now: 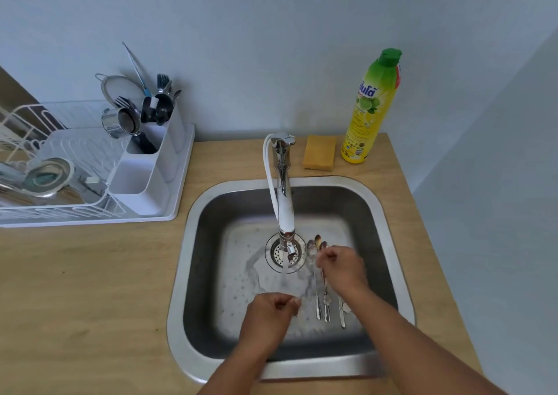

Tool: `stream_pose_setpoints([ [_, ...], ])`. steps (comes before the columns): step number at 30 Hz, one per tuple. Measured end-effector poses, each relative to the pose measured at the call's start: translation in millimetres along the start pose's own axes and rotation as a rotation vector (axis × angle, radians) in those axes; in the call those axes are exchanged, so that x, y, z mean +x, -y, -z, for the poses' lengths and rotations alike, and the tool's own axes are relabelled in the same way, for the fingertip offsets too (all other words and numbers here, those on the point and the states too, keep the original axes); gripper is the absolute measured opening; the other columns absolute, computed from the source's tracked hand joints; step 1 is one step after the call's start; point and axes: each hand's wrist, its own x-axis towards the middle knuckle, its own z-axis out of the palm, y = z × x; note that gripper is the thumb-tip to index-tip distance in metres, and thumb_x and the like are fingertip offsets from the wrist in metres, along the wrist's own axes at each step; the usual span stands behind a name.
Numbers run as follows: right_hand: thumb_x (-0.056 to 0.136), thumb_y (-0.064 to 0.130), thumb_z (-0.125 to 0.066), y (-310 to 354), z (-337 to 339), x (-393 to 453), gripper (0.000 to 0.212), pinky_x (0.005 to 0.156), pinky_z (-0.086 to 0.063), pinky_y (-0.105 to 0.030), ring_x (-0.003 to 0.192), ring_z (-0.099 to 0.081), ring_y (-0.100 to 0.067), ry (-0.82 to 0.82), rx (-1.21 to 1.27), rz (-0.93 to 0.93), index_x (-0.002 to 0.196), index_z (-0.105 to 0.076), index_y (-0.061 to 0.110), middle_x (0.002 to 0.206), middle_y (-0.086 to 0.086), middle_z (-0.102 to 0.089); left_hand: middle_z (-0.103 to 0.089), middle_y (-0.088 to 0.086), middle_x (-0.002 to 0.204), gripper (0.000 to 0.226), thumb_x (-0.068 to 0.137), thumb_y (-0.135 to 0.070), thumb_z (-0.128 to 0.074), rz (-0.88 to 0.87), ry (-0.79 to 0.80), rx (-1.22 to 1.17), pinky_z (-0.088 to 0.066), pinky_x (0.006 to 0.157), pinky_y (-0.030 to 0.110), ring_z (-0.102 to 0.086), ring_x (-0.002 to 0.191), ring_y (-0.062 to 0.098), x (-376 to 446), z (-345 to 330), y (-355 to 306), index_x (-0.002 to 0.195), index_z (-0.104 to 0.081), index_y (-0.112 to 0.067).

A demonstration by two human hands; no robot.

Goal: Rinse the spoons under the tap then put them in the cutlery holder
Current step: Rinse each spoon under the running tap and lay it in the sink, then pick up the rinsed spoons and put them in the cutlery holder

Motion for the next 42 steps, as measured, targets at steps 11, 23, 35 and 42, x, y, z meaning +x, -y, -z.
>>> stream_pose_setpoints([
  [11,0.099,0.005,-0.058,-31,3,21,0.019,0.065,-0.054,-0.029,0.075,-0.068,-0.029,-0.074,-0.439,-0.143,0.099,-0.077,0.004,0.082,-0.012,-0.069,-0.073,-0.011,0.123,0.045,0.091,-0.055,-0.062,0.020,0.034,0.441,-0.054,0.095,0.034,-0.067,0.112,0.014,38,20,6,0.130,-0.067,-0.033],
  [23,0.098,0.002,-0.058,-41,-4,24,0.018,0.081,-0.061,-0.037,0.099,-0.073,-0.032,-0.002,-0.548,-0.170,0.112,-0.068,0.003,0.108,-0.016,-0.072,-0.070,-0.007,0.129,0.040,0.092,-0.052,-0.059,0.019,0.088,0.620,-0.052,0.094,0.034,-0.064,0.116,0.017,51,33,31,0.126,-0.066,-0.033],
  [35,0.098,0.007,-0.054,-40,-4,19,0.018,0.076,-0.062,-0.037,0.093,-0.072,-0.030,-0.018,-0.488,-0.112,0.114,-0.064,0.007,0.101,-0.012,-0.069,-0.069,-0.007,0.129,0.037,0.093,-0.049,-0.056,-0.033,0.091,0.644,-0.052,0.092,0.033,-0.065,0.117,0.017,49,19,32,0.126,-0.066,-0.034],
  [42,0.094,0.018,-0.052,-21,4,18,0.020,0.081,-0.056,-0.036,0.104,-0.071,-0.035,0.033,-0.473,0.087,0.109,-0.065,0.011,0.111,-0.015,-0.072,-0.067,-0.005,0.133,0.037,0.096,-0.048,-0.056,-0.064,0.056,0.692,-0.051,0.091,0.034,-0.064,0.118,0.018,64,28,10,0.129,-0.066,-0.032],
])
